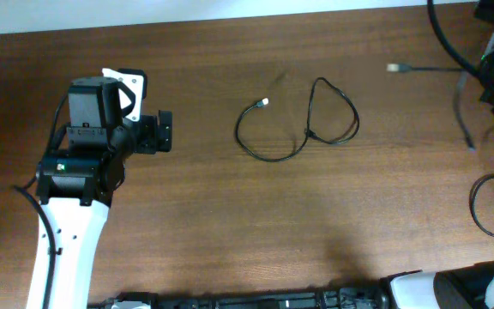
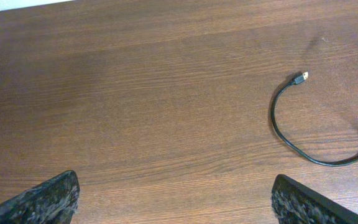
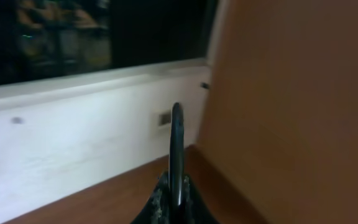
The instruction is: Untangle cables
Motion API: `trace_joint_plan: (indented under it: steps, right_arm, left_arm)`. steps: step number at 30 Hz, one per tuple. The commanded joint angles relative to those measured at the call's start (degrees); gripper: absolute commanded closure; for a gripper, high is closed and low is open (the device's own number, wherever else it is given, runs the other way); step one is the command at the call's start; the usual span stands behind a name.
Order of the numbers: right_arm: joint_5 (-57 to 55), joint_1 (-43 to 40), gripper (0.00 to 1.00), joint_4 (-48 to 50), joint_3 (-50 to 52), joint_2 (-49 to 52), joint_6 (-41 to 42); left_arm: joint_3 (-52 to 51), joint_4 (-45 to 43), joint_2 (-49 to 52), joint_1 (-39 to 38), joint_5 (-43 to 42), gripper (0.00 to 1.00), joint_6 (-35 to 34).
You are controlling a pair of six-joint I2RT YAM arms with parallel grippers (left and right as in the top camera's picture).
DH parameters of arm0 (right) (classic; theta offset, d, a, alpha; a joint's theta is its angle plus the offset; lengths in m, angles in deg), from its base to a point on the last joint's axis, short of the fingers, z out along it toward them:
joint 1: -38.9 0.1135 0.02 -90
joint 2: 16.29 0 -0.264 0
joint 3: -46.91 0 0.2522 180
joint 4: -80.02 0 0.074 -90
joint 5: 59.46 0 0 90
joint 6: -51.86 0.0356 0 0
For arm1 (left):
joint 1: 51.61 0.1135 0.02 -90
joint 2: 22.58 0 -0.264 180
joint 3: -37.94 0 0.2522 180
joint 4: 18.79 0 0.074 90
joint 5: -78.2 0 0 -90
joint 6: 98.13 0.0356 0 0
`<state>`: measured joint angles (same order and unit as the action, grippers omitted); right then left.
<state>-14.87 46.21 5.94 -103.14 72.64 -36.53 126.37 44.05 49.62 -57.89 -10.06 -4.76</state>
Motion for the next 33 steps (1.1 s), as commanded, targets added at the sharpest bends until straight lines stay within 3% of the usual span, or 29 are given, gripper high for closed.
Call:
trace_joint_plan:
  steps: [1,9,25,33]
  right_arm:
    - [-5.64,-4.79,0.96,-1.64,-0.74,1.27,0.79]
    - [1.88,-16.65,0.96,-5.99,-0.61,5.05,0.83]
    - [32.57,-38.66,0.96,-12.41,-0.55,18.27,5.14]
    - [35.80,-43.45,0.96,-12.37,-0.55,25.86,5.16]
  left_arm:
    - [0.39,0.04,-0.55,0.17,0.17,0.01,-0.57]
    - [0.39,0.04,-0.55,0.17,0.15,0.01,-0.57]
    - [0.39,0.07,-0.55,0.17,0.17,0.01,-0.57]
    - [0.39,0.07,-0.55,0.17,0.17,0.01,-0.57]
